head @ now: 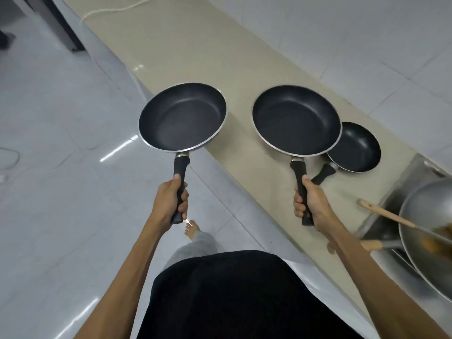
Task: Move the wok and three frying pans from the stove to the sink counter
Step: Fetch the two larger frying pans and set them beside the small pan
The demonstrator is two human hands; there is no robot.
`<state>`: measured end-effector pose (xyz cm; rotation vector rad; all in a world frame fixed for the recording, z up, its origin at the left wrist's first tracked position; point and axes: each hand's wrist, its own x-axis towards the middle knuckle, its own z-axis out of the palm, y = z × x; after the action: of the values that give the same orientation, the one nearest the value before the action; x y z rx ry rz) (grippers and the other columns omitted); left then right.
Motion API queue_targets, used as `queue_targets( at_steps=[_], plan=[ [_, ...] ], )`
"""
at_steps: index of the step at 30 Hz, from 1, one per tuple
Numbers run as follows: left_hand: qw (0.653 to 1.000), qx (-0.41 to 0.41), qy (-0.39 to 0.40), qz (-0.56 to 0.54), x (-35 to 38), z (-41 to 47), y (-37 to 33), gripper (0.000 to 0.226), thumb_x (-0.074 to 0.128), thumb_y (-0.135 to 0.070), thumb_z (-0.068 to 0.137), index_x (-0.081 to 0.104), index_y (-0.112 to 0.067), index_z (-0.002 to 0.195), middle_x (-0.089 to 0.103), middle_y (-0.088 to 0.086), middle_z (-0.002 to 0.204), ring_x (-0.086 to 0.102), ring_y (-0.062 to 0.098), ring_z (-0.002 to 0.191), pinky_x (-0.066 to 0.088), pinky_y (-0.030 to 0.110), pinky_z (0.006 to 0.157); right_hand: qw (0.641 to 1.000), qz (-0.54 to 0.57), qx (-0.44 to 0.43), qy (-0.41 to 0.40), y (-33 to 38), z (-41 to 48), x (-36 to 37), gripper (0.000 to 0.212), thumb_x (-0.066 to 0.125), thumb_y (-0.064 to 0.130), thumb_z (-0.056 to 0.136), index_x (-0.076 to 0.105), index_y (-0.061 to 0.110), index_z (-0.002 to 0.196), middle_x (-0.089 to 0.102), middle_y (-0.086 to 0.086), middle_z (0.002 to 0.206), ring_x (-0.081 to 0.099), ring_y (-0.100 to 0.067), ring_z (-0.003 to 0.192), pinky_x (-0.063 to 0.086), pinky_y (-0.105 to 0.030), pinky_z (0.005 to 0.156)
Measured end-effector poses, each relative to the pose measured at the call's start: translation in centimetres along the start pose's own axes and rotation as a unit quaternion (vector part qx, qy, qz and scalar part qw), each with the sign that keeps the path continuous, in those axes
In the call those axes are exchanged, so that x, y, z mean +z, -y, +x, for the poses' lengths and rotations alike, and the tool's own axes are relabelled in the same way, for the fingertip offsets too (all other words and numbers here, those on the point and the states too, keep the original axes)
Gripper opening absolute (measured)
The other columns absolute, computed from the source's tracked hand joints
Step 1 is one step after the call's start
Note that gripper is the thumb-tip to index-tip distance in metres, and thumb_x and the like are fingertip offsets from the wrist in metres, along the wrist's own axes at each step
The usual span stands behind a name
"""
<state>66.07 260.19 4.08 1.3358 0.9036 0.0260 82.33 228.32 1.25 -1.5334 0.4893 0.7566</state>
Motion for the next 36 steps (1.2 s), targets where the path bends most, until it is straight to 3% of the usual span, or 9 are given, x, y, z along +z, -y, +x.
queue_targets(
  at_steps=[5,11,28,36],
  plan=[
    [0.997,0.000,0.047,0.055,-4.4,6.5,-4.9,0.045,0.038,-0.042,0.108,0.054,-0.007,0.085,0.048,0.000,0.050,0.040,0.014,0.034,0.043,0.025,0.035,0.996,0.078,0.027,-0.027,1.8,2.5,7.2,0.042,0.040,0.049,0.105,0.052,0.012,0.091,0.041,0.003,0.050,0.032,-0.011,0.034,0.028,-0.021,0.034],
    [0.992,0.000,0.097,0.083,-5.4,12.9,-8.8,0.044,0.037,-0.040,0.109,0.053,-0.006,0.085,0.047,-0.002,0.048,0.039,0.013,0.033,0.041,0.024,0.034,0.989,0.131,0.040,-0.062,3.3,4.9,11.5,0.038,0.040,0.046,0.106,0.050,0.012,0.090,0.041,0.002,0.050,0.032,-0.012,0.035,0.029,-0.022,0.034],
    [0.967,0.013,0.216,0.137,-1.1,25.5,-15.9,0.044,0.040,-0.041,0.108,0.053,-0.005,0.086,0.046,-0.001,0.052,0.036,0.014,0.034,0.037,0.025,0.034,0.976,0.153,0.033,-0.149,10.0,12.7,12.7,0.038,0.044,0.045,0.104,0.052,0.011,0.089,0.045,0.002,0.049,0.034,-0.012,0.035,0.032,-0.024,0.032],
    [0.947,-0.003,0.268,0.179,0.5,31.0,-19.1,0.044,0.041,-0.041,0.108,0.054,-0.006,0.085,0.047,-0.001,0.052,0.036,0.015,0.035,0.035,0.028,0.037,0.969,0.144,0.017,-0.201,8.3,15.1,15.0,0.047,0.037,0.051,0.106,0.052,0.009,0.092,0.045,-0.002,0.051,0.034,-0.017,0.038,0.032,-0.026,0.038]
  ],
)
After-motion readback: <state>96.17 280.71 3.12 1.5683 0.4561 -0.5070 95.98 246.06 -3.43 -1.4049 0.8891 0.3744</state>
